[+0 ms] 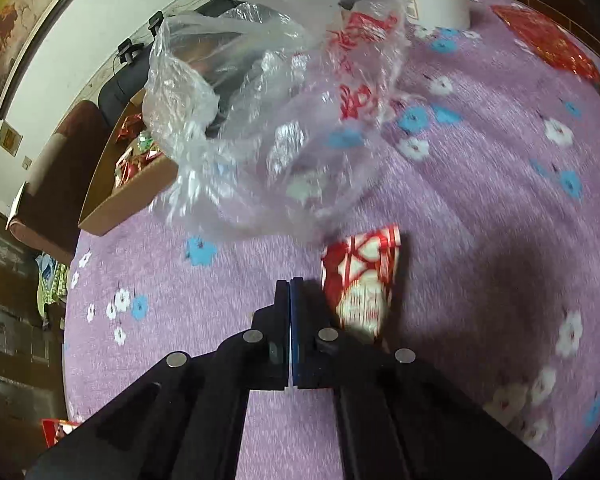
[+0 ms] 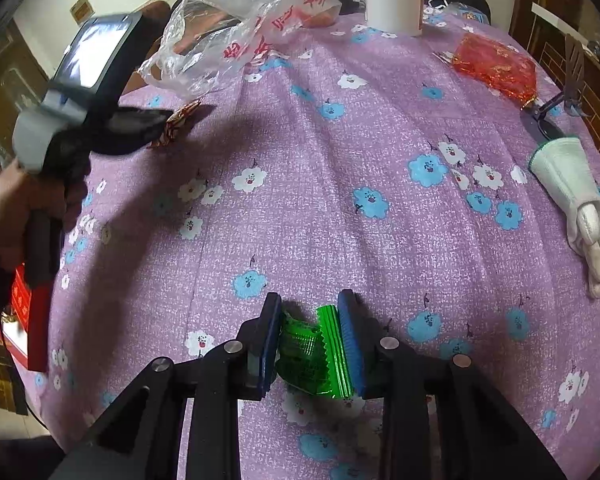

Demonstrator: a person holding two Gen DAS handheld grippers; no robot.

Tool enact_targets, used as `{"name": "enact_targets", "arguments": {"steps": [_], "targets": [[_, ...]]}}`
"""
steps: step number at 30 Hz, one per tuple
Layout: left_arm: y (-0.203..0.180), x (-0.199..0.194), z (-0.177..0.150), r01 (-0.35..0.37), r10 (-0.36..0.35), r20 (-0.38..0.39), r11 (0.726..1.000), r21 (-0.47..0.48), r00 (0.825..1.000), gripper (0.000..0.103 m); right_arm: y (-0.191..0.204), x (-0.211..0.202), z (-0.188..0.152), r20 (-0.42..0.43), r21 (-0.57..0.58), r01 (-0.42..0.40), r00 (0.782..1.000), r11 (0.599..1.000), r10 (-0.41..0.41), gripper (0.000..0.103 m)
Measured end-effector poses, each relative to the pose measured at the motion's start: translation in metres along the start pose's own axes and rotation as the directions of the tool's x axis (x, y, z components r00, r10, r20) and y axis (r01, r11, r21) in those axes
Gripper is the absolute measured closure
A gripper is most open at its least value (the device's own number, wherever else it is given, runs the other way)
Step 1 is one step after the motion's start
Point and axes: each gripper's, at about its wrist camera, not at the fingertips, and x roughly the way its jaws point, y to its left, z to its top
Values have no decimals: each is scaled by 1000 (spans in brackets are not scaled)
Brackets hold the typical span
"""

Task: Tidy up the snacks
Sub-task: 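Grasp the green packet with right while left grasps the red-white packet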

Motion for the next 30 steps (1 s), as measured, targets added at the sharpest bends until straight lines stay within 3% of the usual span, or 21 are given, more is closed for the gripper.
{"name": "enact_targets", "arguments": {"steps": [2,5,8,12,15,16,17,19,22,25,27,28,30], "targets": [[11,-3,-6,61,-62,-19,997,-49,998,103,-1,0,0,4,8,-9,1000,1000,9,70],[35,-13,-23,190,-199,-52,971,-143,979,103,-3,-1,-3,5,16,-16,1000,1000,15,70],[52,-22,-48,239,-257,-64,949,-205,964,103,-3,-3,-7,12,24,-21,1000,999,21,70],[64,-36,-68,241,-261,-43,935,-262,964,103,-6,-3,-8,12,50,-43,999,998,43,70],[56,-40,-49,234,-248,-32,944,-231,968,99,-6,-4,-9,14,52,-46,999,998,46,70],[55,-41,-43,226,-239,-29,946,-231,971,86,-5,-4,-9,17,47,-44,999,998,43,69],[52,-41,-31,212,-223,-17,947,-240,975,59,-4,-5,-10,20,42,-43,999,998,42,69],[48,-33,-18,174,-185,-16,949,-264,983,16,-3,-4,-11,27,25,-39,999,999,39,69],[31,-20,-2,134,-142,-11,957,-257,990,16,-5,-5,-11,27,36,-55,998,998,54,69],[14,7,9,52,-75,-94,972,-230,993,13,-9,-5,-12,30,59,-82,996,995,81,69],[21,9,11,63,-78,-47,961,-270,996,13,-11,-6,-12,30,70,-98,995,993,97,69],[25,12,10,82,-98,-43,953,-290,994,19,-11,-6,-11,29,71,-100,995,992,98,69],[34,12,9,183,-196,-1,922,-342,981,51,-10,-6,-12,28,66,-96,995,993,95,69]]}}
